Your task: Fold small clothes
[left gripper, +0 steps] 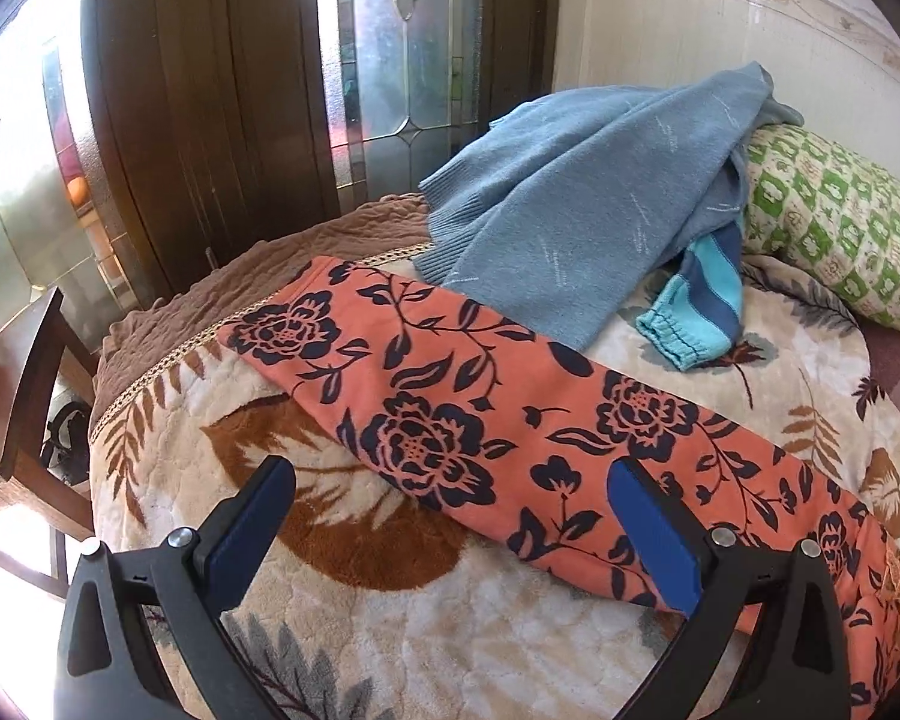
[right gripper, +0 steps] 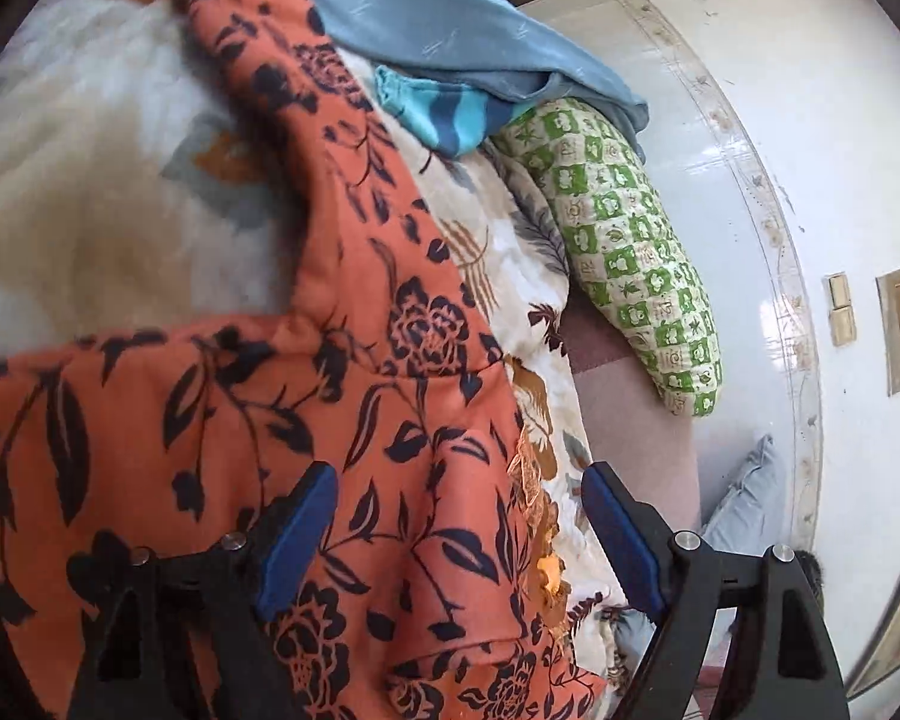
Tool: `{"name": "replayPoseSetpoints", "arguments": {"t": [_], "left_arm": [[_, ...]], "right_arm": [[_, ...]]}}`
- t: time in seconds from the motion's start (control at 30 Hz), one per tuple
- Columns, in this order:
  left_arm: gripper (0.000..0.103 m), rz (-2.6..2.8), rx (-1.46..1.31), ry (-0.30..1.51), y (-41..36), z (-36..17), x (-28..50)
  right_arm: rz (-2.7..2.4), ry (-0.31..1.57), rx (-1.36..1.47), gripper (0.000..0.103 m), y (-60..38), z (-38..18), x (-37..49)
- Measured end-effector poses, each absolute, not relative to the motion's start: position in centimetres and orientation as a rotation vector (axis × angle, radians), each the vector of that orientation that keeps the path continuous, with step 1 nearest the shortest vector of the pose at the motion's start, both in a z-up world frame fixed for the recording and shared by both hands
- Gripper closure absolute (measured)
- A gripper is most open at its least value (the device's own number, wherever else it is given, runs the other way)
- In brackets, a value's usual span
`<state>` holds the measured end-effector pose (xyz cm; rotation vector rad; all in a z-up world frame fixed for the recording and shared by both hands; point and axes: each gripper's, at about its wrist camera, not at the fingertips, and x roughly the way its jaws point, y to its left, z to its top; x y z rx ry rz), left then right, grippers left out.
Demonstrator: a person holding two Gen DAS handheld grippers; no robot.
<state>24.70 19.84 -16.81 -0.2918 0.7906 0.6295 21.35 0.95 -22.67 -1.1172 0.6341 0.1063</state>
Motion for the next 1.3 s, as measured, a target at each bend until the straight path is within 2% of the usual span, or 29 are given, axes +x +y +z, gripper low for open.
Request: {"name": "replayPoseSetpoints", "arguments": {"t": [0.13, 0.27, 0.4, 0.57, 0.7, 0.83, 0.87, 0.9, 0.93, 0.97, 1.0, 1.07, 1.1, 1.17, 1.3], "left_arm": [[0.0, 0.451, -0.204, 0.734, 15.2, -15.7, 25.3], [0.0, 0.198, -0.083, 0.651, 8.0, -14.2, 25.1], [0.0, -0.013, 0.058, 0.561, -0.1, -13.3, 23.7], [0.0, -0.126, 0.317, 0.467, -9.1, -14.4, 21.3], [0.0, -0.085, 0.469, 0.474, -12.7, -16.9, 21.7], [0.0, -0.006, 0.519, 0.51, -13.5, -18.7, 23.2], [0.0, 0.01, 0.53, 0.52, -13.5, -19.0, 23.6], [0.001, 0.031, 0.549, 0.529, -13.4, -19.4, 24.0], [0.004, 0.048, 0.561, 0.541, -13.1, -19.8, 24.4], [0.024, 0.051, 0.549, 0.565, -12.6, -20.2, 25.0], [0.053, 0.045, 0.509, 0.614, -11.8, -20.4, 25.9], [0.076, 0.04, 0.34, 0.753, -8.8, -20.7, 28.1], [0.085, 0.054, 0.22, 0.809, -6.7, -20.7, 29.0], [0.086, 0.123, 0.035, 0.868, -2.7, -20.9, 29.8], [0.086, 0.222, -0.092, 0.856, 1.6, -20.0, 29.5]], "right_arm": [[0.057, 0.72, -0.68, 0.018, -6.7, -17.0, 23.2], [-0.152, 0.792, -0.282, 0.017, -19.7, -13.8, 24.7], [-0.324, 0.874, -0.046, 0.017, -30.8, -14.5, 24.6], [-0.325, 0.946, 0.233, 0.017, -39.4, -17.2, 25.3], [-0.263, 0.963, 0.412, 0.017, -41.5, -19.4, 27.0], [-0.236, 1.021, 0.327, 0.017, -40.0, -21.5, 29.5], [-0.252, 1.012, 0.31, 0.021, -39.9, -21.9, 29.7], [-0.264, 0.992, 0.313, 0.049, -39.9, -22.1, 29.6], [-0.259, 1.0, 0.331, 0.068, -40.3, -22.5, 29.7], [-0.257, 1.021, 0.363, 0.086, -40.7, -22.8, 29.7], [-0.262, 1.009, 0.386, 0.086, -41.1, -22.8, 29.5], [-0.276, 0.975, 0.369, 0.089, -41.4, -22.2, 29.0], [-0.283, 0.95, 0.365, 0.089, -41.5, -21.8, 28.7], [-0.296, 0.938, 0.391, 0.089, -42.3, -21.9, 28.3], [-0.299, 0.964, 0.441, 0.089, -43.3, -23.6, 28.3]]}}
